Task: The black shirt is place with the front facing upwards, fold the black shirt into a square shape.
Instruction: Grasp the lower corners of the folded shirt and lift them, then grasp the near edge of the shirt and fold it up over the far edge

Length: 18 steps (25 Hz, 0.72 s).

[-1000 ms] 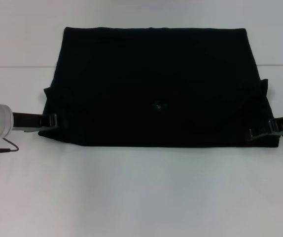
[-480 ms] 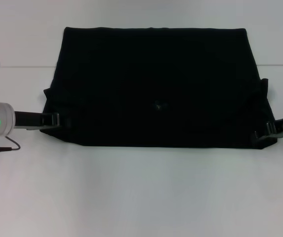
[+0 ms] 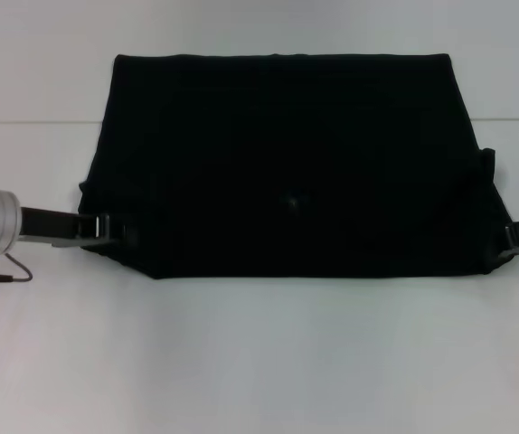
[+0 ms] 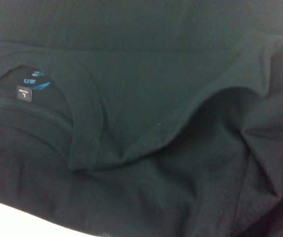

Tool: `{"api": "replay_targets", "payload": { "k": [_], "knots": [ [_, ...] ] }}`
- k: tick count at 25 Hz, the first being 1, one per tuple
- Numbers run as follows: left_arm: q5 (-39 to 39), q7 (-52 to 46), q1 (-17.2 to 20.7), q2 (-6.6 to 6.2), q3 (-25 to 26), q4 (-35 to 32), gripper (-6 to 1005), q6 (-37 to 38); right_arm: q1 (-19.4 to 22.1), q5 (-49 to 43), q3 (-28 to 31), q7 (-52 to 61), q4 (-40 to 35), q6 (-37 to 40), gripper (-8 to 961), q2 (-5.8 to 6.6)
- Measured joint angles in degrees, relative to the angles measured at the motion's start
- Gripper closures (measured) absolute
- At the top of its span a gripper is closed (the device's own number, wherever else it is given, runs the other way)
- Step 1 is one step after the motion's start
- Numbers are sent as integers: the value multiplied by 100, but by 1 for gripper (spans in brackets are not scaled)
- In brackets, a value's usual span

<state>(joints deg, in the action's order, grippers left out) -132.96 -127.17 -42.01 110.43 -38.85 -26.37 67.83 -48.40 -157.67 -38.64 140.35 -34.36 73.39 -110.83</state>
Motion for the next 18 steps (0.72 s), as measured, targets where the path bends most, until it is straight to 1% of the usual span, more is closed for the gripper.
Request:
{"api": "replay_targets", "payload": {
  "k": [2, 4, 5, 8, 10, 12, 15, 18],
  "knots": [
    [-39, -19, 0, -100, -18, 25, 910, 382, 15, -4, -2, -88, -57, 304, 893, 70],
    [-96, -22, 3, -200, -24, 77, 908, 804, 57, -29, -6, -228, -145, 710, 900, 130],
    [-153, -31, 14, -269, -26, 107, 906, 1135, 99, -44, -19, -336, -212, 987, 903, 156],
    [-380, -59, 86, -384, -12, 125, 903, 2008, 269, -91, -97, -701, -385, 1867, 910, 216],
    [-550, -73, 158, -418, -4, 110, 901, 2623, 407, -137, -197, -990, -423, 2420, 910, 240],
    [-718, -65, 224, -429, -8, 97, 899, 3212, 547, -210, -296, -1237, -426, 2828, 909, 234],
    [-998, 17, 321, -391, -27, 88, 896, 4006, 713, -359, -391, -1565, -409, 3269, 909, 163],
    [-1095, 92, 372, -347, -29, 96, 893, 4372, 804, -378, -397, -1720, -363, 3439, 909, 104]
  ]
}}
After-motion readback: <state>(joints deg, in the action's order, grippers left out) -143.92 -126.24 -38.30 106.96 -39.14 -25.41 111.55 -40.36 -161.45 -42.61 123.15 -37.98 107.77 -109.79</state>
